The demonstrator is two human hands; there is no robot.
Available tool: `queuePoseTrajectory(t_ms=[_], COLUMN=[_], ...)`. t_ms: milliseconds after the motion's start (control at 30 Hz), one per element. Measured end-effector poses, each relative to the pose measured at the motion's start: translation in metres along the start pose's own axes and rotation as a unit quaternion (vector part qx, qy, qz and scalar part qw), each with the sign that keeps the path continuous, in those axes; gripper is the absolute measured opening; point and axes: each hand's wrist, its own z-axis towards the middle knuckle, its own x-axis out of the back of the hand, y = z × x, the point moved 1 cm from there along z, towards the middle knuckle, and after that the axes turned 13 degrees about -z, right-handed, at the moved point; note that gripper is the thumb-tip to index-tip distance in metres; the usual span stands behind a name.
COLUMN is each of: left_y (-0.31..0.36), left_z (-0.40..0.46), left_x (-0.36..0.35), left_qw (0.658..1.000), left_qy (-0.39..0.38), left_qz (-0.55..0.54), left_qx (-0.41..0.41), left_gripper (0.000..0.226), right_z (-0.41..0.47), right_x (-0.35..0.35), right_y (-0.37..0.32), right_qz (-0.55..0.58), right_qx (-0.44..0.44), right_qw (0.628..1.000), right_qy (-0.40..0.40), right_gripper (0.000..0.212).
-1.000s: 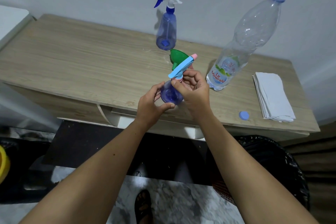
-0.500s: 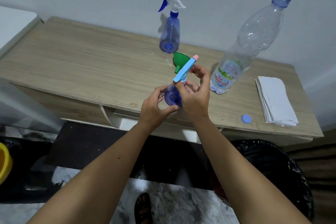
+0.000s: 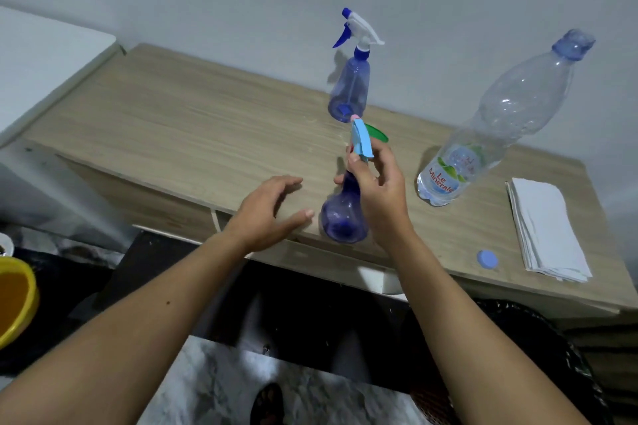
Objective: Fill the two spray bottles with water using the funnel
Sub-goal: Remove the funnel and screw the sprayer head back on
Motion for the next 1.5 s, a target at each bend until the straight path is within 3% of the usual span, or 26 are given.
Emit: queuePoseTrajectory(t_ms=[133,367,600,833,1133,1400,1500], left_y=[-0.019,-0.04,-0.052,-0.055,-0.057,-0.051,-0.052], left_z=[0.01,0.029,0.04,0.043,0.042,0.041,0.041], left_x=[0.033,0.05,0.055,0.055,0.053,0.05,0.05], left_qw=[0.996,0.985,0.983,0.986,0.98,0.97,0.971], left_qy=[0.045,0.015,0.007,0.026,0.019,0.022,0.022], left_qz=[0.08,0.169,0.182,0.163,0.197,0.24,0.239], left_qx=[0.0,-0.012,-0.023,-0.002,0.025,0.016,0.015], left_gripper=[0.07,0.064,0.061,0.058,0.075,0.072,0.072], right_z=[0.003,0.012,0.025,0.034,0.034,0.034,0.034], right_x=[-0.008,-0.015,-0.019,-0.026,-0.025,-0.021,-0.02], right_y=[0.002,0.009,0.019,0.021,0.026,0.029,0.029], right_qz=[-0.038,-0.069,-0.07,-0.073,-0.146,-0.164,-0.166], right_qx=[-0.021,-0.063,-0.075,-0.077,-0.073,-0.085,-0.085], right_qw=[0.997,0.986,0.978,0.977,0.973,0.971,0.972], right_qy=[-0.06,-0.139,-0.182,-0.186,-0.164,-0.152,-0.146], right_gripper=[0.026,0.012,0.02,0.03,0.026,0.016,0.026])
